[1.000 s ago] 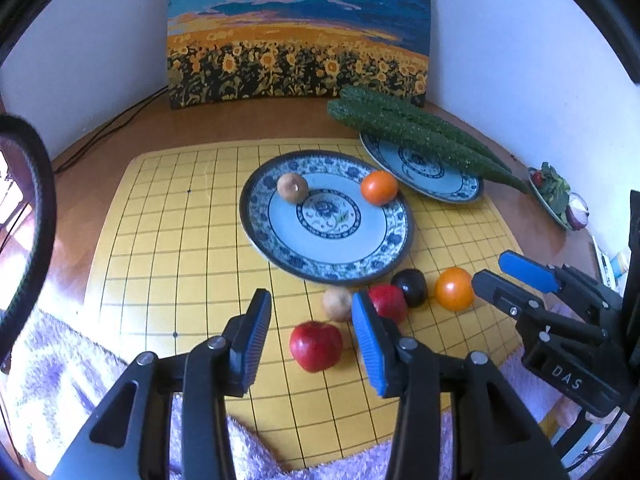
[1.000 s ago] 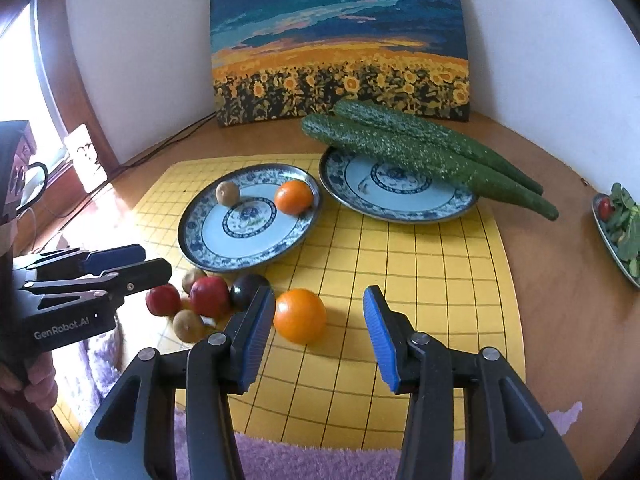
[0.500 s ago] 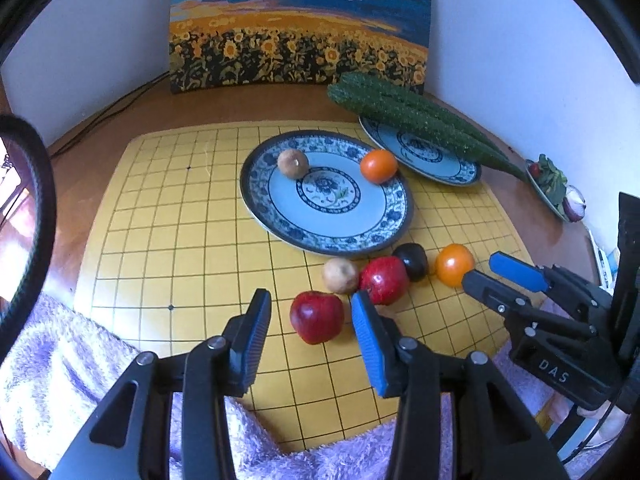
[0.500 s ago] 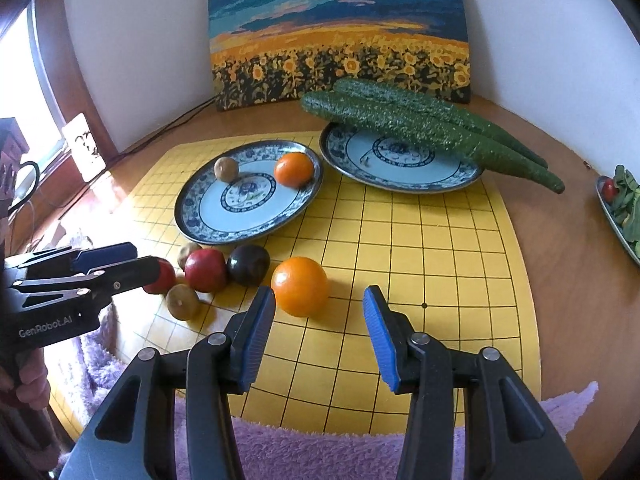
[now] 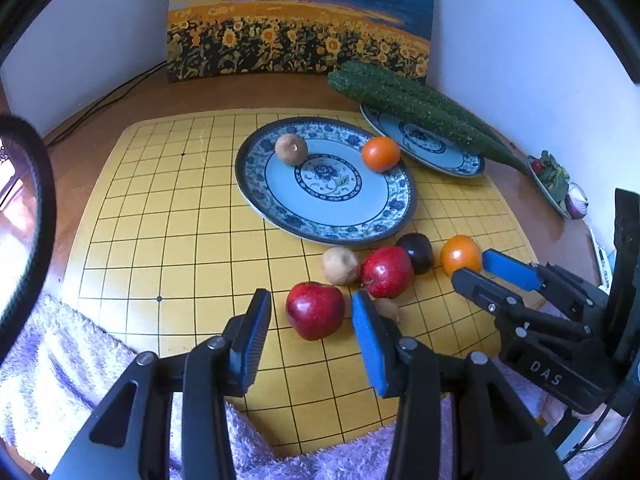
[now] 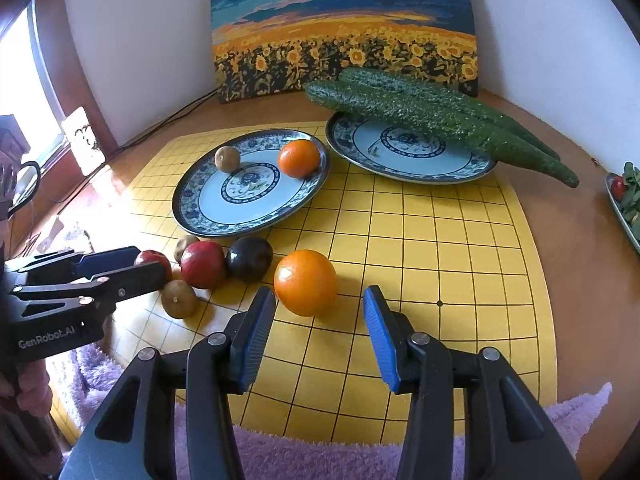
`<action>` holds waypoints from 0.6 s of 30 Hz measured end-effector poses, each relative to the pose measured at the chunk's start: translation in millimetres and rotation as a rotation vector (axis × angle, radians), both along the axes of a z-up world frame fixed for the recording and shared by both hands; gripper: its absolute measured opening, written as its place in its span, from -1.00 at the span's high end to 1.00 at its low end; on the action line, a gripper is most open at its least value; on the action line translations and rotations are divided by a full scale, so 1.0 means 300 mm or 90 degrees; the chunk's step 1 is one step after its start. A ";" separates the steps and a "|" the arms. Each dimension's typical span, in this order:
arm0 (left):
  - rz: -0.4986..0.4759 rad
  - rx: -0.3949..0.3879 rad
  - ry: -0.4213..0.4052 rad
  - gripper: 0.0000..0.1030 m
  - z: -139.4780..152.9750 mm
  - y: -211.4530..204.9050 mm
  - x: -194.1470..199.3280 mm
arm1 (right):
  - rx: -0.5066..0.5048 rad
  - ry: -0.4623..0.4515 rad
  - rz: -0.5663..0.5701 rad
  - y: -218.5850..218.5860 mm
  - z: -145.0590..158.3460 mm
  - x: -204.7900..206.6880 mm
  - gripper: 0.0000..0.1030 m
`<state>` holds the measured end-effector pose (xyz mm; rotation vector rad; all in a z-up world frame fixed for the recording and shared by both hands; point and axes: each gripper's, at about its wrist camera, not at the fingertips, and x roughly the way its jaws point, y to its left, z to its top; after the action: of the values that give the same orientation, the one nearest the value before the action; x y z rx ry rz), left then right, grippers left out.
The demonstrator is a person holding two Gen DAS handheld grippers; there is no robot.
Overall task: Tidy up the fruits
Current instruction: 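Grasp a red apple with the left tool while the right tool grasps another orange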
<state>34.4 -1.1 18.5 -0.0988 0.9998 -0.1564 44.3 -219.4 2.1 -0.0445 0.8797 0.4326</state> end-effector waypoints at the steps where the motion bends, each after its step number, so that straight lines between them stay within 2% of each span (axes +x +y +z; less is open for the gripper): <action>1: 0.000 0.000 0.001 0.14 -0.004 0.000 0.001 | 0.000 0.000 0.000 0.000 -0.003 0.002 0.08; 9: -0.003 0.007 0.010 0.16 -0.025 -0.020 0.006 | 0.008 0.004 0.011 0.007 -0.019 0.015 0.08; 18: -0.008 0.018 0.002 0.37 -0.029 -0.030 0.009 | 0.016 0.005 0.013 0.006 -0.020 0.018 0.10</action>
<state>37.1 -10.1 9.7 -0.0674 1.0059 -0.1532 49.6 -217.5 -4.0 -0.0295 0.8821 0.4631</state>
